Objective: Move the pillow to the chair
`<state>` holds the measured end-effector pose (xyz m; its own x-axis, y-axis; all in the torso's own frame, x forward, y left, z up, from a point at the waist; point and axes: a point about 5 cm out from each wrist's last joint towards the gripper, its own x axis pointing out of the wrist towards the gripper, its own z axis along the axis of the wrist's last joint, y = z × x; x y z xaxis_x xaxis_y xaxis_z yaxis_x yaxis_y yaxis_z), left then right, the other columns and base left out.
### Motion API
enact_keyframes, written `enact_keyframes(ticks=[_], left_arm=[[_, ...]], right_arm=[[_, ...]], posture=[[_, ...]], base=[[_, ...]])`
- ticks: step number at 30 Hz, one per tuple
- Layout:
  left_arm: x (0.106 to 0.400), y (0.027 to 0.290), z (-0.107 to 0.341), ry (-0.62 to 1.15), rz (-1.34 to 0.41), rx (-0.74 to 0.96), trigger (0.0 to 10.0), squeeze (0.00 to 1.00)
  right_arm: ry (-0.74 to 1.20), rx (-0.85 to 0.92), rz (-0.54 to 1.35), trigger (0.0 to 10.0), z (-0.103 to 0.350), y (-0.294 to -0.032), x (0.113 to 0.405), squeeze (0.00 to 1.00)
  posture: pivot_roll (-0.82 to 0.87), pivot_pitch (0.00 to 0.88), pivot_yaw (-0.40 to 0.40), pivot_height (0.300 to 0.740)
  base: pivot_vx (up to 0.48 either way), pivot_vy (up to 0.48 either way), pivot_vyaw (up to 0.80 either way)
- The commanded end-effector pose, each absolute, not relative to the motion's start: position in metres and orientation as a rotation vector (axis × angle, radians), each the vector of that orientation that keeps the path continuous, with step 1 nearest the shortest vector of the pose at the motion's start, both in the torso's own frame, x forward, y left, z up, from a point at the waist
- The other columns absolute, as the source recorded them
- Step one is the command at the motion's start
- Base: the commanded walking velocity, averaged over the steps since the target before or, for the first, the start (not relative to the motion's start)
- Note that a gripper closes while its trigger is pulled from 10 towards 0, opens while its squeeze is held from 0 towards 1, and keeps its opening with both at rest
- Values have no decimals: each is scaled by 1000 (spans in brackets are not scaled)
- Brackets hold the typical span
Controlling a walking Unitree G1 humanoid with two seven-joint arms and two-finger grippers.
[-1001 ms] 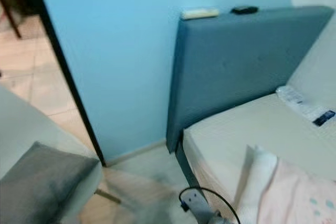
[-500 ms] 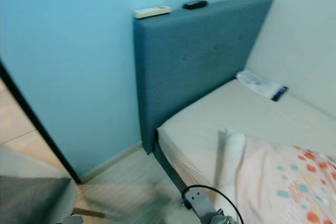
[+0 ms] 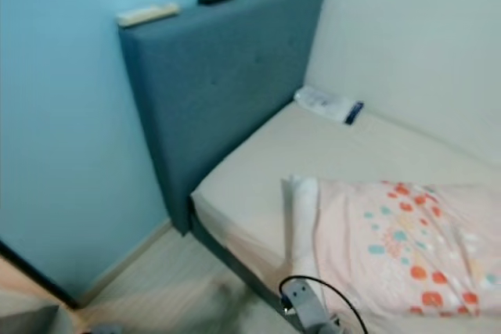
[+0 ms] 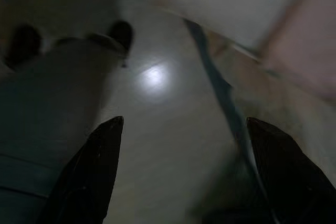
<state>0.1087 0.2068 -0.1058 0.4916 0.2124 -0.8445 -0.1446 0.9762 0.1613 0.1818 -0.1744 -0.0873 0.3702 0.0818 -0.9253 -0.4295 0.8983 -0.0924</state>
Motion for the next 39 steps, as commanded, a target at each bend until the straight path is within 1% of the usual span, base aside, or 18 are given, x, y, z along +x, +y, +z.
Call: enact_keyframes(ticks=[1, 5, 8, 9, 14, 37, 39], left_arm=[[95, 202, -111, 1082, 220, 53, 10000, 0], [94, 201, -111, 1083, 224, 47, 10000, 0], [94, 201, -111, 1079, 229, 42, 10000, 0], [94, 201, -111, 1079, 229, 42, 10000, 0], [96, 202, -110, 1066, 236, 32, 10000, 0], [100, 202, -109, 1053, 231, 13, 10000, 0], [100, 202, -109, 1053, 231, 10, 10000, 0]], right_arm=[[1146, -322, 335, 10000, -88, -171, 180, 0], [1129, -271, 310, 10000, -87, -170, 183, 0], [1091, -170, 247, 10000, -82, -168, 193, 0], [1091, -170, 247, 10000, -82, -168, 193, 0], [1034, -34, 161, 10000, -75, -165, 208, 0], [994, 13, 169, 10000, -69, -160, 218, 0], [990, 2, 185, 10000, -69, -158, 219, 0]], posture=[[102, 45, -120, 740], [106, 45, -126, 740], [106, 47, -127, 740], [106, 47, -127, 740], [109, 43, -123, 740], [112, 26, -131, 740], [113, 26, -133, 740]], base=[[0, 0, -700], [0, 0, -700], [0, 0, -704], [0, 0, -706], [0, 0, -709], [0, 0, -712], [0, 0, 0]])
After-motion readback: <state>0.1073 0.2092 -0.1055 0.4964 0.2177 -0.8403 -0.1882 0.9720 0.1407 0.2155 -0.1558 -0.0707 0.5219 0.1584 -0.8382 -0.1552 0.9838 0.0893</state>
